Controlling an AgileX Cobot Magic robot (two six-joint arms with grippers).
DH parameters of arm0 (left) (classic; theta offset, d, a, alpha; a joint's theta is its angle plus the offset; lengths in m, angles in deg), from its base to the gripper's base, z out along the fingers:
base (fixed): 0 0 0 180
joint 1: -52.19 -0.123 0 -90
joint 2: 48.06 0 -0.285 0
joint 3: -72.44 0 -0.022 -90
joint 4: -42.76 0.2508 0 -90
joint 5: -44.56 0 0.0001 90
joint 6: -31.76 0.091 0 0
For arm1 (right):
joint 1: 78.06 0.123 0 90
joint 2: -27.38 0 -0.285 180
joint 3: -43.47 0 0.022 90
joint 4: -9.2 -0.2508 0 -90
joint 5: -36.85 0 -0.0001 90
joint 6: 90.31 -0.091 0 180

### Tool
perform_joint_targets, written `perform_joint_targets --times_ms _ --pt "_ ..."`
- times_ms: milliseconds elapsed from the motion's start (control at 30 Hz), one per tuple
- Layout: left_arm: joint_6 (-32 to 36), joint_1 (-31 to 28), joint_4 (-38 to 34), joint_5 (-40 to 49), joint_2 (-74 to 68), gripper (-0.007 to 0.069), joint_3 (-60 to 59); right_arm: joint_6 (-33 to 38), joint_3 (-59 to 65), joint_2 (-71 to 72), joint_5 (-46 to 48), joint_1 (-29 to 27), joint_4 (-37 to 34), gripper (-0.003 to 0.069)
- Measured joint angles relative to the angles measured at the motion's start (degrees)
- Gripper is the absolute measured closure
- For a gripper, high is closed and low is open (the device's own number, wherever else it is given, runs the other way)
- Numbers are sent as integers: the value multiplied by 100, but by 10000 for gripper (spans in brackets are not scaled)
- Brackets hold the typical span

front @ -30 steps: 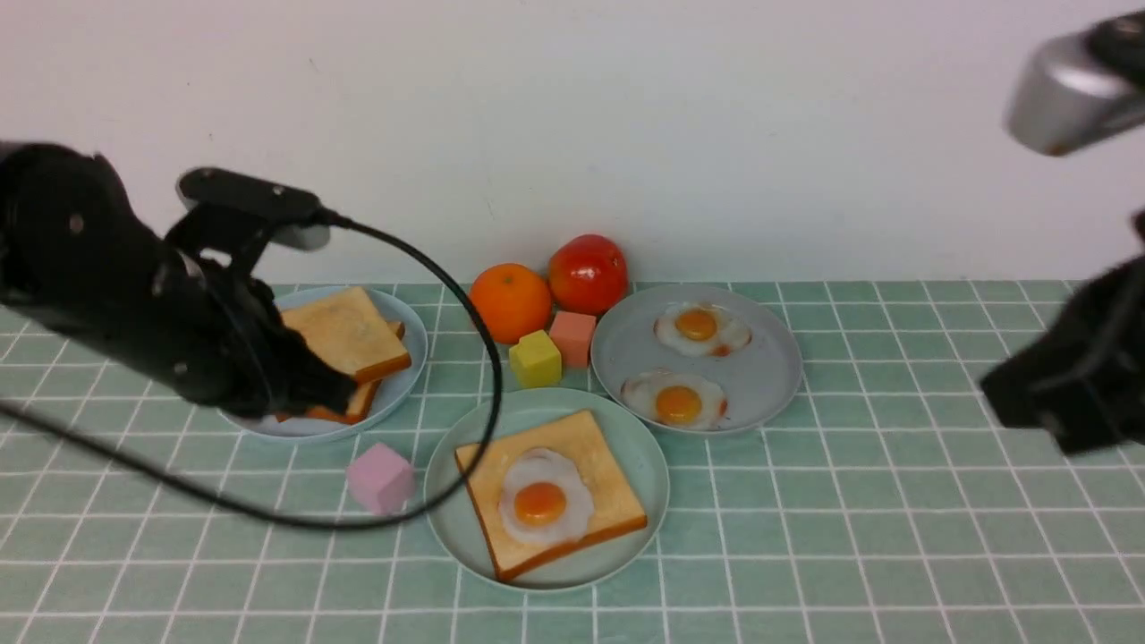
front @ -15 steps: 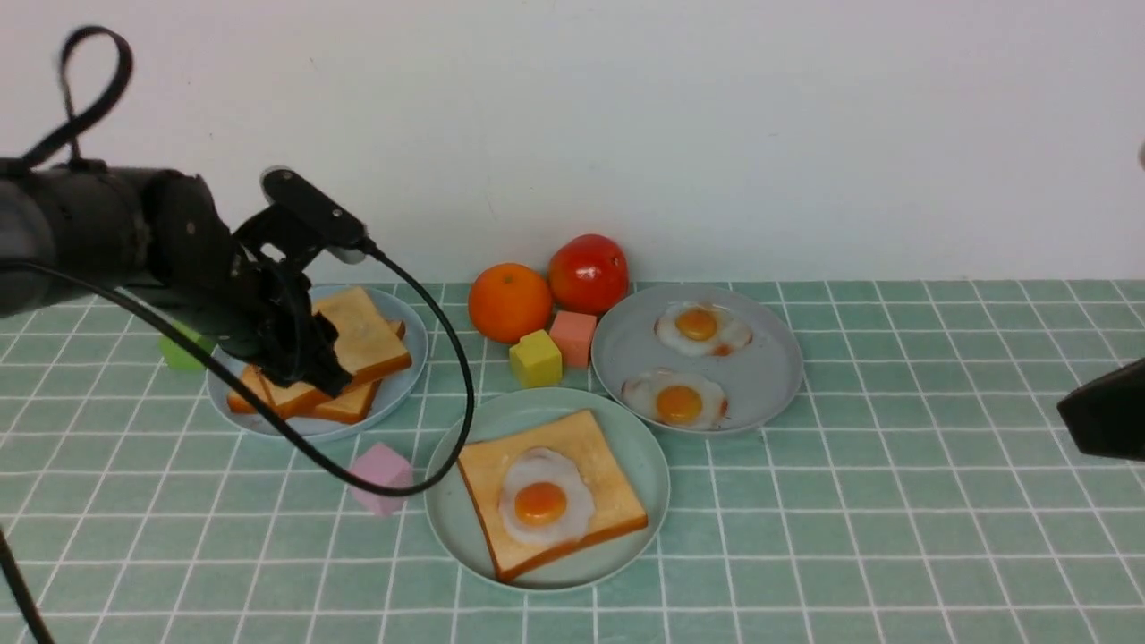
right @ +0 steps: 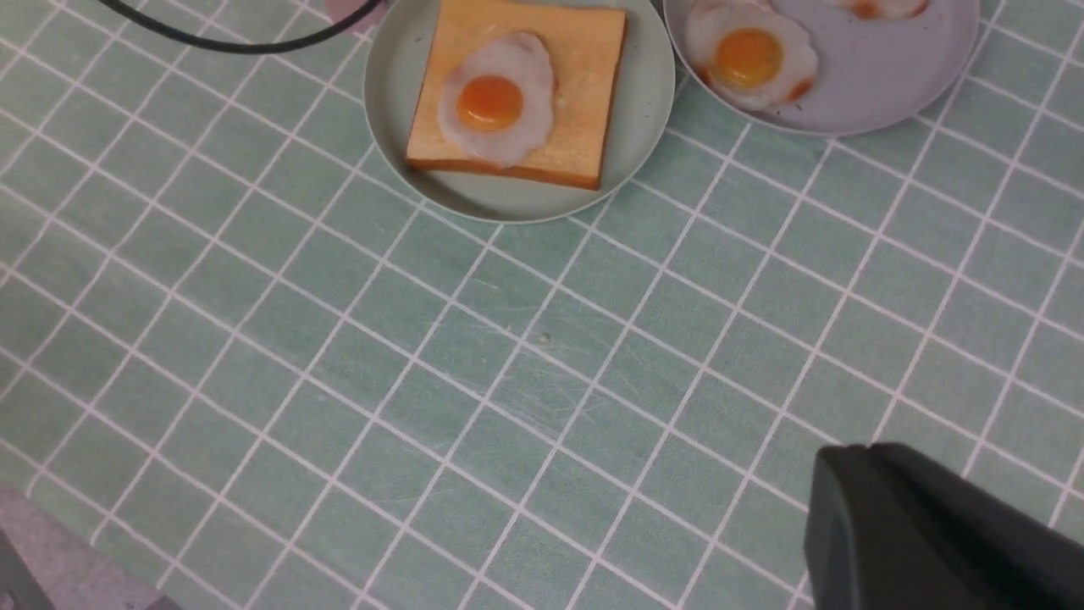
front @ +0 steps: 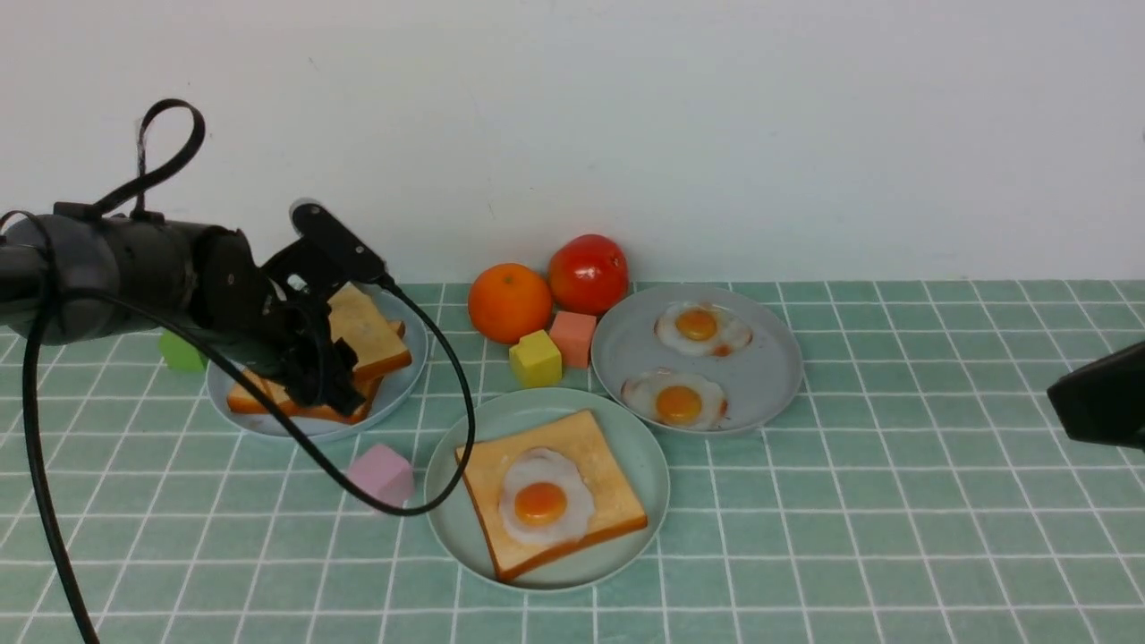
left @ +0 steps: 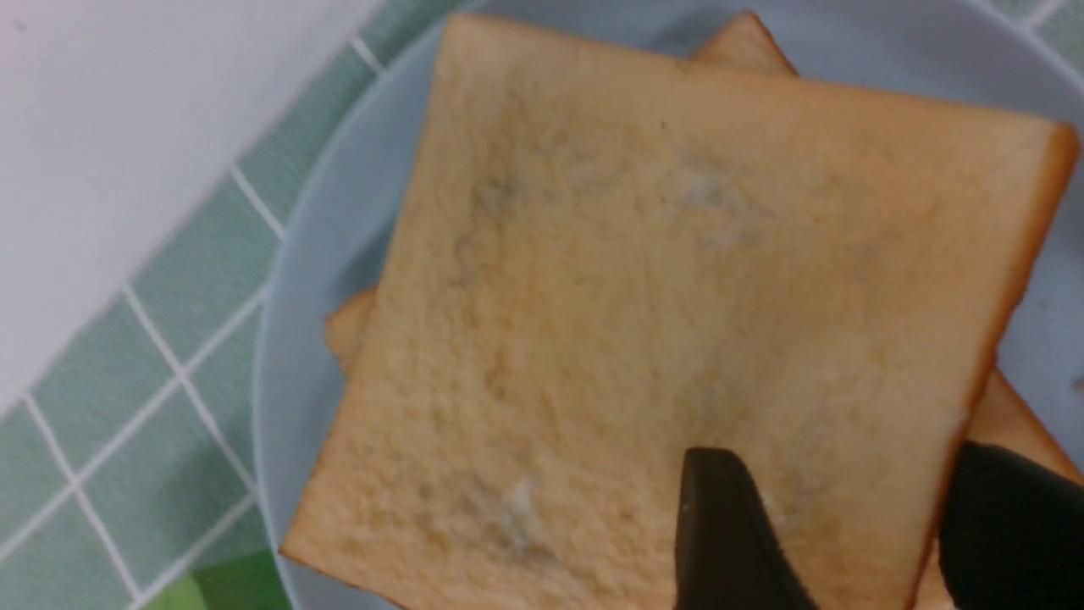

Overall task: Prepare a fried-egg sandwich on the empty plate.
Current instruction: Use the left arm to grab a slice of bread

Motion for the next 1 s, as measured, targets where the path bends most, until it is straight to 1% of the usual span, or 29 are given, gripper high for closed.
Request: perform_joint_targets --times_ms 100,233,400,633,800,1000 --pt "0 0 19 -22 0 313 0 0 0 0 0 0 -39 637" --pt "0 0 19 1 0 327 0 0 0 0 0 0 -170 637" --pt "0 0 19 86 0 300 0 0 4 0 0 0 -320 637" --pt "0 0 -2 125 0 215 0 0 4 0 39 0 -375 632" --pt "0 0 15 30 -42 209 13 0 4 0 44 0 -380 630" --pt "0 0 236 -35 -249 209 32 0 4 0 44 0 -405 627"
